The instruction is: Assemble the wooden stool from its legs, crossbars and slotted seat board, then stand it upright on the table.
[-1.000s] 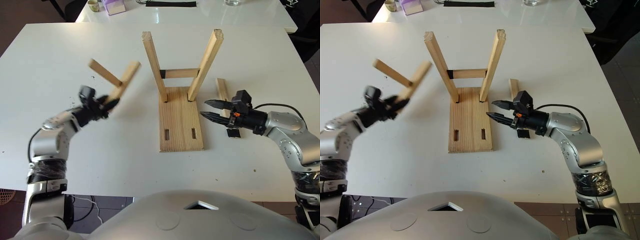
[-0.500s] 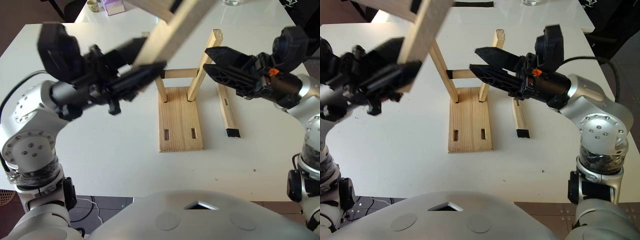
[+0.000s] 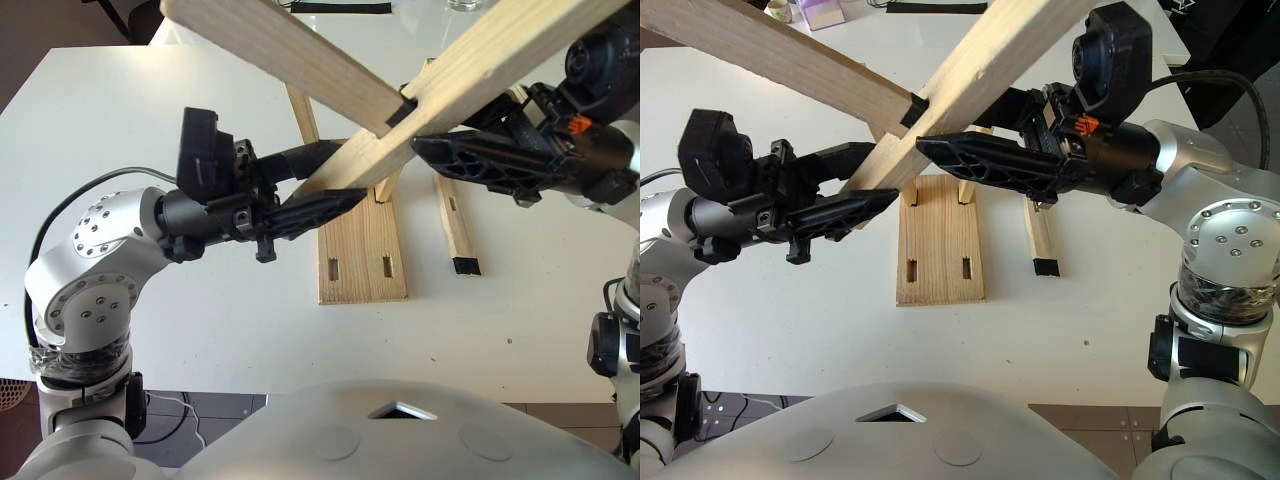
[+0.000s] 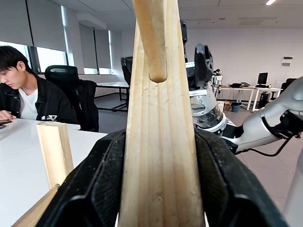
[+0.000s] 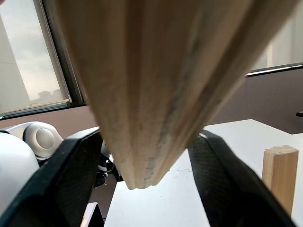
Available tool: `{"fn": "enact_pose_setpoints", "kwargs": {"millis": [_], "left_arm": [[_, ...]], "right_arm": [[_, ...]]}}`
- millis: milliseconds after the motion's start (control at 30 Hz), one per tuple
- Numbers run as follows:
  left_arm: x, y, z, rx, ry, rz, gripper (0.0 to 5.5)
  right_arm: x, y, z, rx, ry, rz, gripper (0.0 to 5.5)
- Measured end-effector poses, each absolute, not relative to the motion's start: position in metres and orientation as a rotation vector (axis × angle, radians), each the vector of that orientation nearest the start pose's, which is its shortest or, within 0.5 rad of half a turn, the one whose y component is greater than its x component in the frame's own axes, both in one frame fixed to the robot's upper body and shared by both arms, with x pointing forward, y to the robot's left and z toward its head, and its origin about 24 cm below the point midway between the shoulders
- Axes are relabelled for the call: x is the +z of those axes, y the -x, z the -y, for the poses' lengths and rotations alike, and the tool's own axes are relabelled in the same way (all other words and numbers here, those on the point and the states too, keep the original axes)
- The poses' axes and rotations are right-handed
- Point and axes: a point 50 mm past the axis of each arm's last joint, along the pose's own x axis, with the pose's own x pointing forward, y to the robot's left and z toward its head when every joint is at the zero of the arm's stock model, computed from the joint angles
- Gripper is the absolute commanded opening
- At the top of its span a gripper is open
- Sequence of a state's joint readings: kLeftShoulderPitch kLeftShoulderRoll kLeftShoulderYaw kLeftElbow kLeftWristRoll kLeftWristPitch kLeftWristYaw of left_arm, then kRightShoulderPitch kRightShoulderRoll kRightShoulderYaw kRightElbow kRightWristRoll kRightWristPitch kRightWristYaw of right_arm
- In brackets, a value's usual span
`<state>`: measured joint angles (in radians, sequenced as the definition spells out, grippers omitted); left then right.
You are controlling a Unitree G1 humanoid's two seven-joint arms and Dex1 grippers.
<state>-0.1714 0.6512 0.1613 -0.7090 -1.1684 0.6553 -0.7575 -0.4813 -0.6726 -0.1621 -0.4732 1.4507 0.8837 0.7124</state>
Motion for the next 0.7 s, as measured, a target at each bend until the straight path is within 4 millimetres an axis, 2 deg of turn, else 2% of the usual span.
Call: {"fn": "enact_pose_setpoints", "kwargs": {"millis": [100,333,533,567,700], "left_arm": [[0.21,-0.19,-0.144,-1.395,0.17,0.157,2.03],[0.209,-0.19,-0.142,-1.416,0.196,0.147,2.03],[0.204,-0.19,-0.139,-1.444,0.205,0.107,2.03],[0.202,-0.19,-0.139,-1.448,0.205,0.082,2.4],[0.197,-0.196,-0.143,-1.428,0.248,0.035,3.07]], "right_arm": [[0.245,-0.218,0.142,1.552,-0.347,0.067,3.06],[0.243,-0.218,0.143,1.586,-0.313,0.063,2.11],[0.241,-0.216,0.144,1.608,-0.271,0.063,2.05],[0.238,-0.215,0.145,1.608,-0.262,0.055,2.05],[0.233,-0.216,0.142,1.589,-0.21,0.034,2.04]]}}
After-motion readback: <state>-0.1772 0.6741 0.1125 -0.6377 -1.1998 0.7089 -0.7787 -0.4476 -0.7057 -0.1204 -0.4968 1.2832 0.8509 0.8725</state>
